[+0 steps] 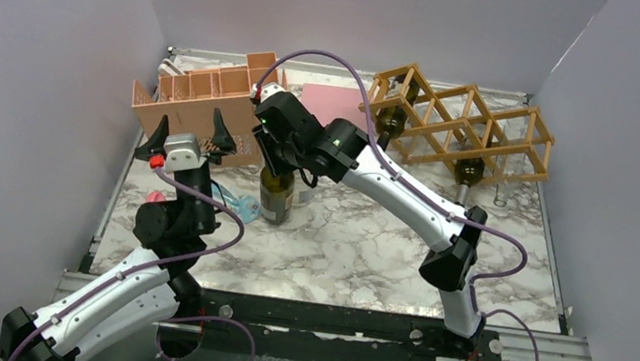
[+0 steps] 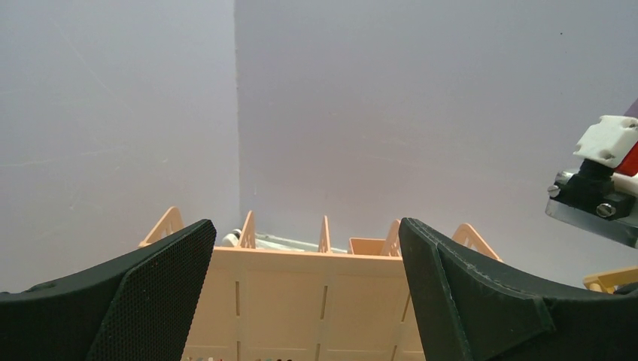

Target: Take the wine bottle off the wine rack

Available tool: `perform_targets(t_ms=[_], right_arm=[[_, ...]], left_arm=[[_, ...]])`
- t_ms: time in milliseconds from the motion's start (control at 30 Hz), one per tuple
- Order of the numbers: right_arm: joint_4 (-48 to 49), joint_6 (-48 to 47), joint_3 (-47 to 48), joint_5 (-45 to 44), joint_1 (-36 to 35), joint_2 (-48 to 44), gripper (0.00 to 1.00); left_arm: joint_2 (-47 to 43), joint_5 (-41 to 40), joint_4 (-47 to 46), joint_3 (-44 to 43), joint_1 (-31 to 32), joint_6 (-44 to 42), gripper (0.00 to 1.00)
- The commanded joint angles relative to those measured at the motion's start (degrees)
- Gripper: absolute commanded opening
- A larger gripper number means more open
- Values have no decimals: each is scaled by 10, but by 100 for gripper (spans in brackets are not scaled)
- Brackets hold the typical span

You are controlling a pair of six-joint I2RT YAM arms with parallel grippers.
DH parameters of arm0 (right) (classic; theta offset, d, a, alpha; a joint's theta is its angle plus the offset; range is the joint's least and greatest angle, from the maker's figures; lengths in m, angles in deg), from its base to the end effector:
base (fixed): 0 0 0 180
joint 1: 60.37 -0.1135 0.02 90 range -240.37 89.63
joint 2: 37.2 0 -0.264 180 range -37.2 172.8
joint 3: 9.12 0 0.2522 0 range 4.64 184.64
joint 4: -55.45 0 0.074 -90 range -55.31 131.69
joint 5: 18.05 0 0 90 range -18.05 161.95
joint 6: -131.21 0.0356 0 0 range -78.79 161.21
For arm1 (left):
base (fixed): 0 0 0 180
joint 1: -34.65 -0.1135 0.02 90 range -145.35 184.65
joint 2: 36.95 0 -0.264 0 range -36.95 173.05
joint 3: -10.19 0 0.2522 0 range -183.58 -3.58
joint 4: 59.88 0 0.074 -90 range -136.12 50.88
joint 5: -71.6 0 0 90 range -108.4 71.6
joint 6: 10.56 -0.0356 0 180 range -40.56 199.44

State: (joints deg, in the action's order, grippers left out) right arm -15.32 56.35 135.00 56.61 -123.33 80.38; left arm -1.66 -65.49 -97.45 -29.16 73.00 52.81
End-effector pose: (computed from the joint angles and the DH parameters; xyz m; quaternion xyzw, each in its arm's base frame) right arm 0.2109 0.3925 0.3846 -0.3226 0.8557 0.1473 0.3768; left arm 0.1177 -0.0599 0.3491 -0.1056 0.5125 0.0774 0.8486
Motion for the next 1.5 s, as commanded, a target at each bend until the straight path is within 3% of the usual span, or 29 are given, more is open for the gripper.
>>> perform_targets(t_ms=[0,233,433,667,867,1033,1267,1467], right_arm=[[15,-1,4,-16,-1,-3,11],[25,2,-11,0,-1,3,23],[30,6,-13,16,-1,3,40],[33,10,-8,30,-1,-10,68],[22,18,-3,33,-1,-35,80],[29,28,-26,39,-1,-83,87],[34,43,-102,29,-1,-185,88],[4,58,-204,-66,-1,-307,89]], left_arm=[[-8,-9,-15,4,-3,7,99],[-12,-8,-15,5,-3,9,99],[-14,-8,-15,5,-3,12,99],[-20,-7,-15,6,-3,21,99],[-23,12,-12,6,-3,24,99],[-37,118,27,-13,-3,39,99],[-64,276,75,-33,-3,102,99],[-28,525,99,-65,-3,177,99]])
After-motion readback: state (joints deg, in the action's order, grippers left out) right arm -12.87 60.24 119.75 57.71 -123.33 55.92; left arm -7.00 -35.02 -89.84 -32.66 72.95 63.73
